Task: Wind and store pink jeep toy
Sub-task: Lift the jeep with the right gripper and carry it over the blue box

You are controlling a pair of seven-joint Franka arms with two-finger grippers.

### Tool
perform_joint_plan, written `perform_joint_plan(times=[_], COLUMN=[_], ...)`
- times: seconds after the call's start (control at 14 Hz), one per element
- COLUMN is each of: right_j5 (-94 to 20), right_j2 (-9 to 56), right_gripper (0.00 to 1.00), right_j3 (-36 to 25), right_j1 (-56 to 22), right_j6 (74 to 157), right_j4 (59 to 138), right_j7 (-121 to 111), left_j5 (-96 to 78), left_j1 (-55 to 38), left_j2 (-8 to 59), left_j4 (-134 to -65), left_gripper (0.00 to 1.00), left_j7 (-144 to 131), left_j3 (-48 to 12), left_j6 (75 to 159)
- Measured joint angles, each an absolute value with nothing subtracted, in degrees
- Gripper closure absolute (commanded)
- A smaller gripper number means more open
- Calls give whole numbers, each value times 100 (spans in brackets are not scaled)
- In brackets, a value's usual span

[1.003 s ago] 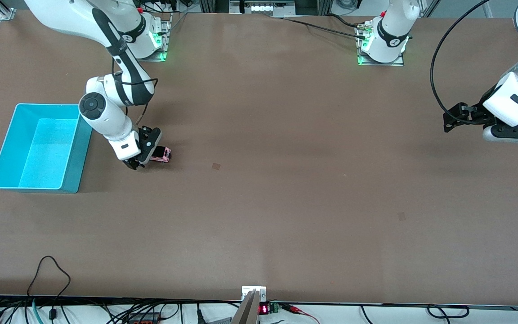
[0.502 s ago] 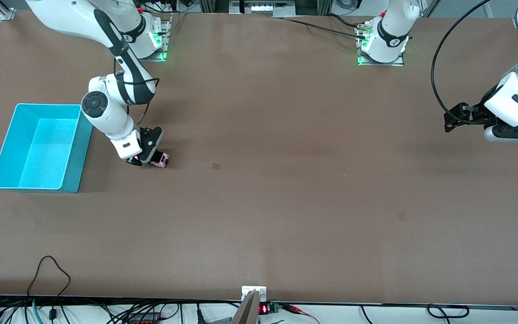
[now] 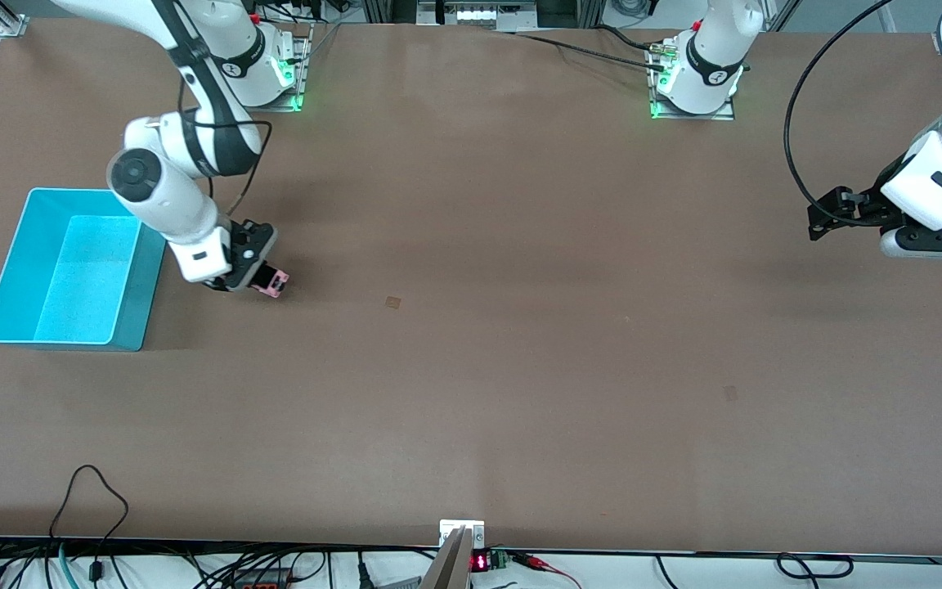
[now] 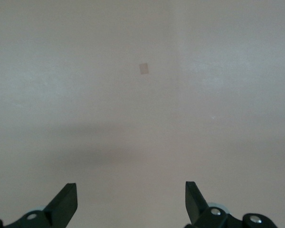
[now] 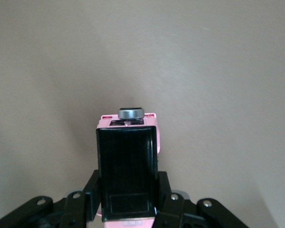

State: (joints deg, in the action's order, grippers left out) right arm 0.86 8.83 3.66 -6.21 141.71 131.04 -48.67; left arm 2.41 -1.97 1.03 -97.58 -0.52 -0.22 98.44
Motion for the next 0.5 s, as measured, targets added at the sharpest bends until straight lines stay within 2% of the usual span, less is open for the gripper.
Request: perform_joint_plan(times=[0.5], right_j5=[90], right_j2=[302], right_gripper=[100], right_j3=[291], right_j1=[761], right_j6=[13895], right_j4=[13102], right_j7=[-3405], left_j5=[241], left_j1=[-176], left_j2=[103], left_j4=[-9758], left_gripper=[0], left_j7=[-52], left_j3=[-12], left_j6=[9780])
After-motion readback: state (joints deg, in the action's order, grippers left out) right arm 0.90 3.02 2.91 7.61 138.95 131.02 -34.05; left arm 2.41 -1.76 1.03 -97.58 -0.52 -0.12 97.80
